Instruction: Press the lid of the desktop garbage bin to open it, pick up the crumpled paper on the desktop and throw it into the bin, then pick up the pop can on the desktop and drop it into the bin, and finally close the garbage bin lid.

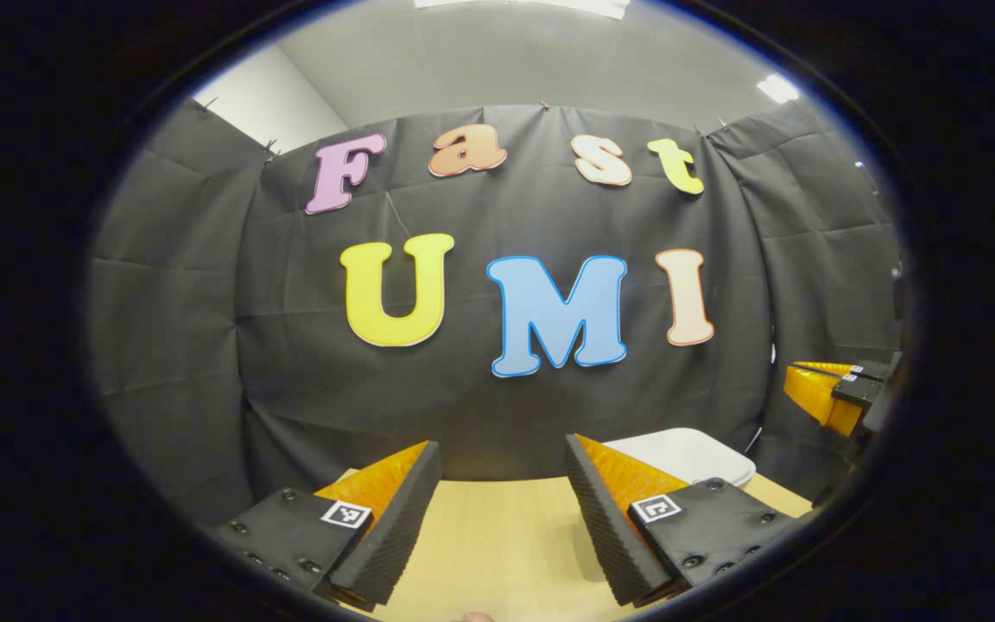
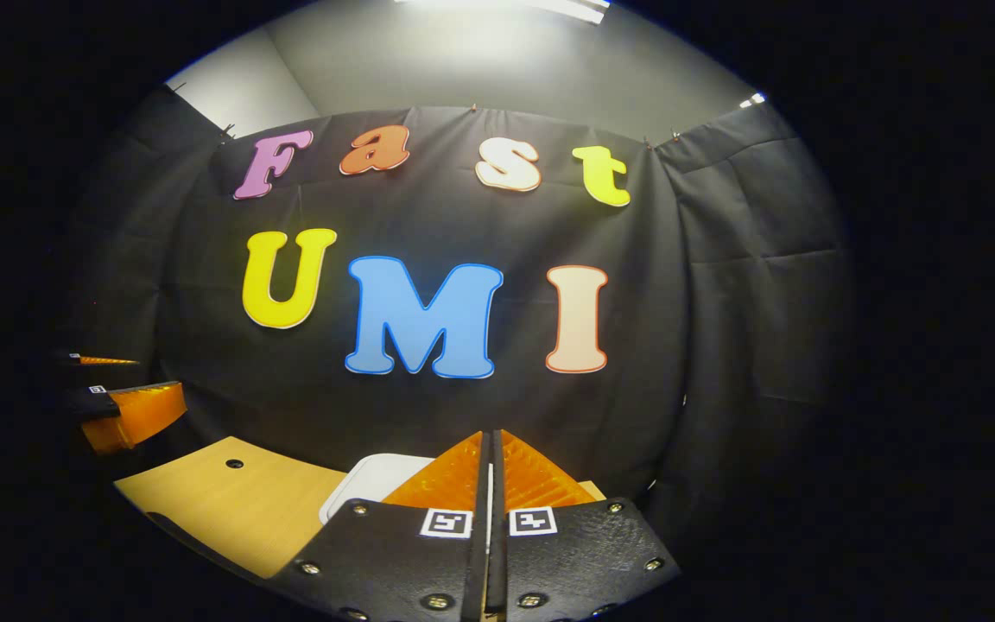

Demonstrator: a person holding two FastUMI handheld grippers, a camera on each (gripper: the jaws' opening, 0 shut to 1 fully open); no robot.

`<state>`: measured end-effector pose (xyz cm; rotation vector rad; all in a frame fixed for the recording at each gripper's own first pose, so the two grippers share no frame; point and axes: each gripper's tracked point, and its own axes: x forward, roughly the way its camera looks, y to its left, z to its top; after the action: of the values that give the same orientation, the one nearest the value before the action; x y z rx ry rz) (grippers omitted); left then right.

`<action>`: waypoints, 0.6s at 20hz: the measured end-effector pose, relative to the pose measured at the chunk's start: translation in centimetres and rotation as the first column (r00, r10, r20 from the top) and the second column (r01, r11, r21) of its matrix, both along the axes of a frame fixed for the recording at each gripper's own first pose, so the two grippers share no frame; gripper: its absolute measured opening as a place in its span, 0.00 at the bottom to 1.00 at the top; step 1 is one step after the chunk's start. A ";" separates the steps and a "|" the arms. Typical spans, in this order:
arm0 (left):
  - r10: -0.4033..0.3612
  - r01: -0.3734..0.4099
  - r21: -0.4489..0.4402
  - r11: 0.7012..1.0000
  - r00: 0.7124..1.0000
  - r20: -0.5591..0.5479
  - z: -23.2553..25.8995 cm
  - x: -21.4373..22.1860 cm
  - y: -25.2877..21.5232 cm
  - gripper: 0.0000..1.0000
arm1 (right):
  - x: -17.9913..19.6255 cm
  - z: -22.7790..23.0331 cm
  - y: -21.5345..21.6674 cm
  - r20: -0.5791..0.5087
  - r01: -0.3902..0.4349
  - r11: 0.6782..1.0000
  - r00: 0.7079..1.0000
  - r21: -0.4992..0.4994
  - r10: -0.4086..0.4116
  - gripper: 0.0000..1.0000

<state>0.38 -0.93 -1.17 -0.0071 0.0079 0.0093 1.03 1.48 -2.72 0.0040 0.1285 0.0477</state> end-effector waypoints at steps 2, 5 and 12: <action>0.004 -0.004 -0.001 1.000 1.000 -0.001 -0.1 0.1 0.1 0.94 | 0.3 -0.5 0.2 -0.013 -0.012 1.000 1.000 0.017 0.012 0.01; 0.009 -0.009 -0.003 1.000 1.000 -0.004 -0.3 0.5 0.3 0.91 | 0.8 -0.8 0.3 -0.020 -0.023 0.999 1.000 0.022 0.023 0.01; 0.019 -0.019 0.003 1.000 1.000 -0.005 -0.9 1.3 0.4 0.91 | 2.2 -3.1 0.9 -0.064 -0.054 0.997 0.996 0.047 0.057 0.01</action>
<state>1.68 -0.57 -2.11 -0.0045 0.0133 0.0279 3.18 2.40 -5.83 0.0472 0.1932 0.1061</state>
